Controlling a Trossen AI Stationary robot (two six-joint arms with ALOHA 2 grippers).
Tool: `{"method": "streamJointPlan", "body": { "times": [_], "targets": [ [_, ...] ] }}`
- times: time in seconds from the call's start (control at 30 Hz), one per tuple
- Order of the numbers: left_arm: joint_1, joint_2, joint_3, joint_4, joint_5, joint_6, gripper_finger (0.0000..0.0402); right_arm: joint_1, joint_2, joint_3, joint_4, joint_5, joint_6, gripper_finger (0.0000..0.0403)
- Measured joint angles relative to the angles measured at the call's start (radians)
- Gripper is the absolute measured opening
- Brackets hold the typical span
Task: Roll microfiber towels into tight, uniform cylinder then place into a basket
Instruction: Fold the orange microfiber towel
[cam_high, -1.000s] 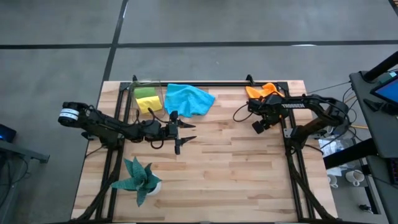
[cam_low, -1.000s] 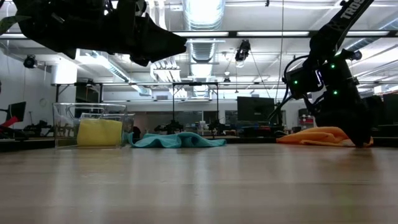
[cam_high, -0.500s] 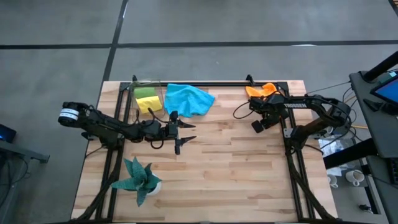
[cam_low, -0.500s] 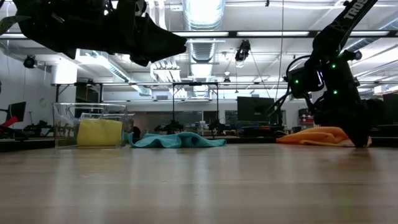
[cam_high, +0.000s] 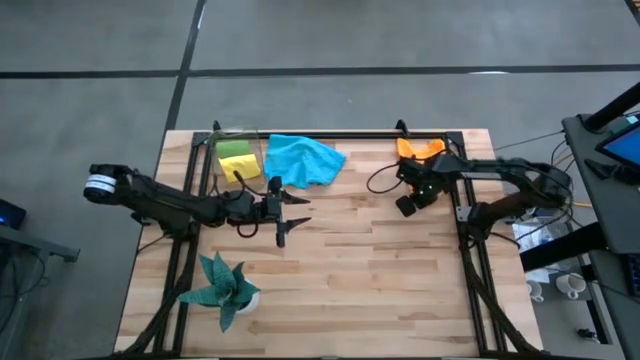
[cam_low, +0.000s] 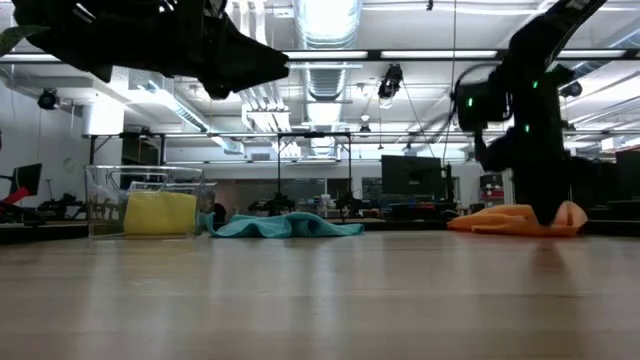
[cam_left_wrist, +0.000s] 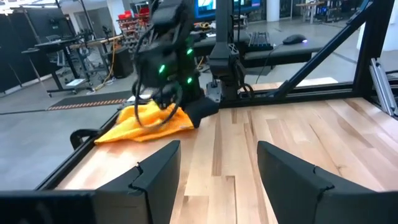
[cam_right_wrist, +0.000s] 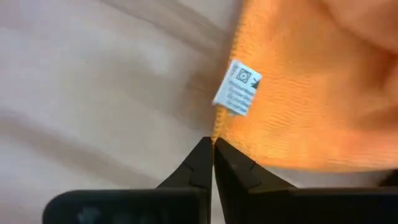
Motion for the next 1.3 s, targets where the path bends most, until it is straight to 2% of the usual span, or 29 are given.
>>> {"method": "streamJointPlan", "body": {
  "times": [0.13,0.27,0.4,0.53,0.73,0.93,1.17,1.3],
  "targets": [
    [0.000,-0.065,-0.006,-0.090,-0.001,-0.001,0.0197,0.116,-0.118,0.027,0.044,0.026,0.013,0.0008],
    [0.000,-0.072,-0.006,-0.154,-0.001,-0.001,0.0197,0.257,-0.223,0.084,0.103,0.042,0.041,0.0008],
    [0.000,-0.045,-0.002,-0.141,-0.002,0.000,0.0197,0.380,-0.289,0.206,0.117,0.144,0.047,0.0008],
    [0.000,-0.026,0.012,-0.127,-0.003,0.000,0.0197,0.442,-0.300,0.335,0.088,0.252,0.023,0.0008],
    [0.000,-0.017,0.016,-0.129,-0.003,0.000,0.0197,0.448,-0.225,0.502,0.090,0.317,-0.080,0.0008],
    [0.000,-0.017,0.014,-0.138,-0.004,0.000,0.0197,0.449,-0.091,0.630,0.077,0.318,-0.173,0.0008],
    [0.000,0.014,0.011,-0.143,-0.004,0.000,0.0197,0.495,0.044,0.702,-0.024,0.283,-0.192,0.0008],
    [0.000,0.069,0.023,-0.135,-0.004,0.001,0.0197,0.530,0.065,0.745,0.007,0.283,-0.198,0.0008]
  ]
}}
